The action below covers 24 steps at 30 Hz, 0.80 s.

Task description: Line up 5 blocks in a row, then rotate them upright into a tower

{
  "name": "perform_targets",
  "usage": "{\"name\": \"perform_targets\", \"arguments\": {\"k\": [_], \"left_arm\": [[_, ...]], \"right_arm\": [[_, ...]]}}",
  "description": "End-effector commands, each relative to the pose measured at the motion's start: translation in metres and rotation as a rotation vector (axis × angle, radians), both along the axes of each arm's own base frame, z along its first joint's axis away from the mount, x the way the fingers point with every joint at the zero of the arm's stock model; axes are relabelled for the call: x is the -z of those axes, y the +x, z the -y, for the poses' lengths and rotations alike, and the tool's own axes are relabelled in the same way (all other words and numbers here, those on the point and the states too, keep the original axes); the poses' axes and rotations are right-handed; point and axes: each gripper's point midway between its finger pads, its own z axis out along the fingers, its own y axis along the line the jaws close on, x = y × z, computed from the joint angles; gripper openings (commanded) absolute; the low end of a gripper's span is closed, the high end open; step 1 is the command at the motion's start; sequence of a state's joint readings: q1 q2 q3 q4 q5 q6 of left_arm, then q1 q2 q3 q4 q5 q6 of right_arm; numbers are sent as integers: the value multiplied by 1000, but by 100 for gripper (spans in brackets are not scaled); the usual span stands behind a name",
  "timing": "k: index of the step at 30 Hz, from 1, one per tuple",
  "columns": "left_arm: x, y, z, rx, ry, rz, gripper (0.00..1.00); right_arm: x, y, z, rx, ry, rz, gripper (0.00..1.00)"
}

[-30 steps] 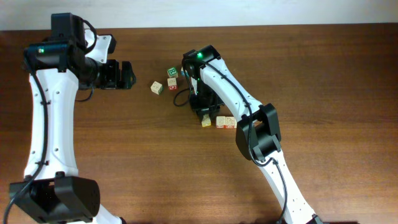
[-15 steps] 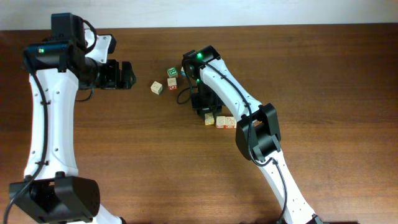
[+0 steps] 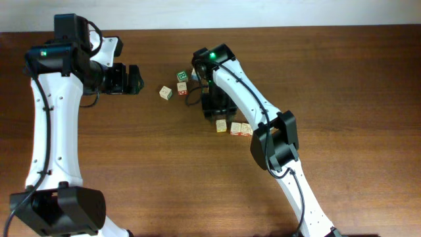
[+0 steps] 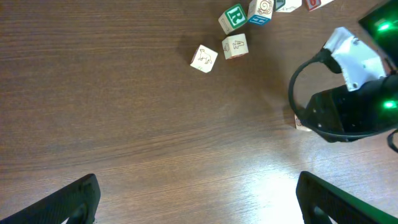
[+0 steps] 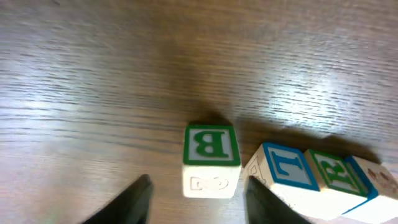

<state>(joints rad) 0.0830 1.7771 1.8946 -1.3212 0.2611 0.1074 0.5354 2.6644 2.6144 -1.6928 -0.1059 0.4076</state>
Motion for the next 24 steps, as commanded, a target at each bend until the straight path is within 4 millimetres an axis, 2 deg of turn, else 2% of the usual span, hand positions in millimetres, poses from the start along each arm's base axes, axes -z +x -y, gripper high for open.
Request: {"name": "perform_targets", "arguments": {"k": [1, 3, 5, 10, 19, 24], "left_arm": [[-3, 3, -2, -16, -5, 7, 99], [-3, 3, -2, -16, -5, 7, 99], [-3, 3, -2, -16, -5, 7, 99], [-3, 3, -2, -16, -5, 7, 99], [-3, 3, -2, -16, -5, 7, 99], [-3, 3, -2, -16, -5, 7, 99]], "right_arm": [[-26, 17, 0, -10, 20, 108, 30], [-20, 19, -8, -23, 28, 122, 18], [-12, 20, -16, -38, 27, 136, 14], [5, 19, -11, -48, -32, 133, 11], [3, -2, 2, -31, -86, 47, 11], [2, -5, 5, -34, -103, 36, 12]]}}
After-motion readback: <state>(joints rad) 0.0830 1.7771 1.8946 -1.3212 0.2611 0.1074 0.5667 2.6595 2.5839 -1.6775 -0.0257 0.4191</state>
